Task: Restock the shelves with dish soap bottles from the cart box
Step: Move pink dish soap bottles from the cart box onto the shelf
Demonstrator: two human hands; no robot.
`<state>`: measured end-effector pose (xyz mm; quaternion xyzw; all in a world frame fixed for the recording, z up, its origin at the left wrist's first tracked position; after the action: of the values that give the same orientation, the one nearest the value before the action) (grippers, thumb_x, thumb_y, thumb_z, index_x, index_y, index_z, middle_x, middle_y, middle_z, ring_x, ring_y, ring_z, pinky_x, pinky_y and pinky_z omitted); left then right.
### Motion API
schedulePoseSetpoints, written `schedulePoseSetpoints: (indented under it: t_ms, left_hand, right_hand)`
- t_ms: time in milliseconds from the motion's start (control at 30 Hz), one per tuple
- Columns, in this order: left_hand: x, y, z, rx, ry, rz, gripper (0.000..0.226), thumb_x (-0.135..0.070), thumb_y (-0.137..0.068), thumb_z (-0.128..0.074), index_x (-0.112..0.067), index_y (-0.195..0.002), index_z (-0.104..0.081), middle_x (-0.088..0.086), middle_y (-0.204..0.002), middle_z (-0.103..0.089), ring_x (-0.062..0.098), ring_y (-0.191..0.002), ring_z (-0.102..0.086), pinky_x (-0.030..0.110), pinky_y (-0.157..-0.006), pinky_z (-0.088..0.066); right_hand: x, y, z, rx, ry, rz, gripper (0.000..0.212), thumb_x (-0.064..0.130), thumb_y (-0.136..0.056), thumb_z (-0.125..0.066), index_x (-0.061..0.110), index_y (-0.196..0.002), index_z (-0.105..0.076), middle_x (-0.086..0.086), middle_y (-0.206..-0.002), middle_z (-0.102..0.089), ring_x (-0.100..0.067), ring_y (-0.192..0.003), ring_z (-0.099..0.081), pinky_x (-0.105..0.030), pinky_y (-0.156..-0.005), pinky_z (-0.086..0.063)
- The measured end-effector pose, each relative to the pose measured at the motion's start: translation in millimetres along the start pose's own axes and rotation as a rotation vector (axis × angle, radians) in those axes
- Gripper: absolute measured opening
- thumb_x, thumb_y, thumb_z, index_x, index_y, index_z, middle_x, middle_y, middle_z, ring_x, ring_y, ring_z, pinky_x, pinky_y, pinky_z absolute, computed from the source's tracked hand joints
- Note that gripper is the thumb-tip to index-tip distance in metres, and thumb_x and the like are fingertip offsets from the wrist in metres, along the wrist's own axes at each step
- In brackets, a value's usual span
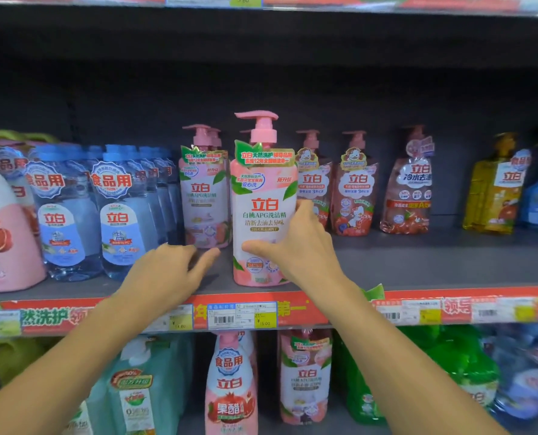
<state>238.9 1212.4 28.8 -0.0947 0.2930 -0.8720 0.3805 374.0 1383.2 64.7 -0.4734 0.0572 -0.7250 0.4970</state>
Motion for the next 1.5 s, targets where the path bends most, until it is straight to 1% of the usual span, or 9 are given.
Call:
schedulePoseSetpoints:
  t_ms: [100, 200, 567, 700, 800, 967, 1200, 1367, 1500]
  left_hand:
    - [2.0, 12.8, -1.3, -0.063, -0.036, -0.011, 0.072, -0.076, -0.085, -0.014, -0.019, -0.056, -0.048, 0.001, -0.055, -0.05, 0.027, -0.061, -0.052, 0.035, -0.057, -0.039]
    - [4.4, 25.8, -9.5, -0.149, -0.049, -0.015, 0.083, -0.079, -0.085, -0.007, -0.02, -0.066, -0.063, 0.004, -0.06, -0.061, 0.029, -0.064, -0.061, 0.034, -0.055, -0.042]
    - [-4.0, 39.9, -14.9, -0.247, -0.061, -0.085, 0.075, -0.069, -0.084, -0.009, -0.019, -0.079, -0.064, 0.006, -0.073, -0.07, 0.033, -0.071, -0.066, 0.035, -0.058, -0.038]
    - [-5.0, 42.1, -14.3, -0.243, -0.092, -0.117, 0.074, -0.07, -0.084, -0.011, -0.017, -0.076, -0.061, 0.007, -0.073, -0.069, 0.032, -0.067, -0.065, 0.032, -0.055, -0.031]
    - [-5.4, 42.7, -13.7, -0.252, -0.109, -0.119, 0.074, -0.069, -0.085, -0.012, -0.015, -0.079, -0.063, 0.007, -0.073, -0.07, 0.032, -0.066, -0.066, 0.033, -0.055, -0.034]
    - [-7.0, 42.8, -12.5, -0.255, -0.11, -0.106, 0.08, -0.071, -0.083, -0.009, -0.013, -0.09, -0.064, 0.006, -0.078, -0.072, 0.03, -0.069, -0.067, 0.032, -0.057, -0.034]
    - [-7.9, 43.3, -11.9, -0.252, -0.075, -0.108, 0.063, -0.066, -0.088, -0.023, -0.012, -0.079, -0.055, 0.005, -0.06, -0.064, 0.03, -0.051, -0.061, 0.028, -0.048, -0.031]
    - [-5.8, 43.0, -13.7, -0.268, -0.061, -0.092, 0.066, -0.068, -0.087, -0.02, -0.014, -0.083, -0.056, 0.004, -0.066, -0.068, 0.028, -0.057, -0.064, 0.031, -0.051, -0.039]
    - [-4.3, 42.1, -15.9, -0.277, -0.057, -0.067, 0.071, -0.07, -0.085, -0.018, -0.014, -0.085, -0.061, 0.003, -0.07, -0.07, 0.028, -0.061, -0.066, 0.032, -0.053, -0.044]
  right_hand:
    - [-1.1, 0.1, 0.8, -0.001, 0.004, -0.005, 0.084, 0.047, -0.066, -0.089, 0.013, -0.122, -0.037, -0.005, -0.127, -0.056, -0.028, -0.116, -0.057, -0.033, -0.079, -0.04]
    - [-1.9, 1.4, 0.4, -0.001, 0.007, -0.004, 0.084, 0.045, -0.067, -0.089, 0.011, -0.125, -0.038, -0.007, -0.129, -0.055, -0.029, -0.118, -0.056, -0.033, -0.08, -0.038]
    - [0.7, -0.6, -2.5, -0.001, 0.006, -0.063, 0.077, 0.037, -0.069, -0.09, 0.008, -0.116, -0.036, -0.01, -0.128, -0.056, -0.029, -0.119, -0.054, -0.035, -0.083, -0.04]
    - [0.3, -12.7, -11.9, 0.005, -0.024, -0.092, 0.083, 0.035, -0.067, -0.091, 0.007, -0.122, -0.036, -0.012, -0.129, -0.056, -0.032, -0.119, -0.055, -0.044, -0.095, -0.047]
    - [-1.3, -22.9, -22.7, -0.002, -0.027, -0.092, 0.085, 0.035, -0.067, -0.091, 0.006, -0.125, -0.036, -0.014, -0.131, -0.053, -0.034, -0.121, -0.054, -0.047, -0.1, -0.046]
    - [-4.5, -37.8, -36.0, -0.021, -0.011, -0.083, 0.082, 0.033, -0.07, -0.09, 0.005, -0.125, -0.036, -0.016, -0.132, -0.05, -0.034, -0.119, -0.054, -0.043, -0.094, -0.045]
    - [-10.4, -58.0, -48.1, -0.003, 0.005, -0.095, 0.085, 0.031, -0.071, -0.09, 0.004, -0.129, -0.034, -0.018, -0.133, -0.05, -0.035, -0.121, -0.053, -0.044, -0.094, -0.046]
    - [-13.4, -69.4, -55.6, 0.002, 0.026, -0.108, 0.093, 0.032, -0.071, -0.089, 0.002, -0.136, -0.03, -0.02, -0.137, -0.048, -0.037, -0.125, -0.051, -0.045, -0.097, -0.044]
    - [-16.4, -78.0, -61.4, 0.009, 0.007, -0.109, 0.091, 0.031, -0.07, -0.09, 0.003, -0.133, -0.031, -0.019, -0.136, -0.049, -0.037, -0.121, -0.055, -0.046, -0.096, -0.048]
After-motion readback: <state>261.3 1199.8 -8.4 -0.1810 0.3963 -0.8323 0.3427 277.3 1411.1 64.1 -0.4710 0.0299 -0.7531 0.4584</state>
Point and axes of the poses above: each hand's wrist, its own y-axis away from the middle knuckle, its own z-axis out of the back of the hand, x = y × z, the point moved 3 cm from there along -y, towards the middle knuckle
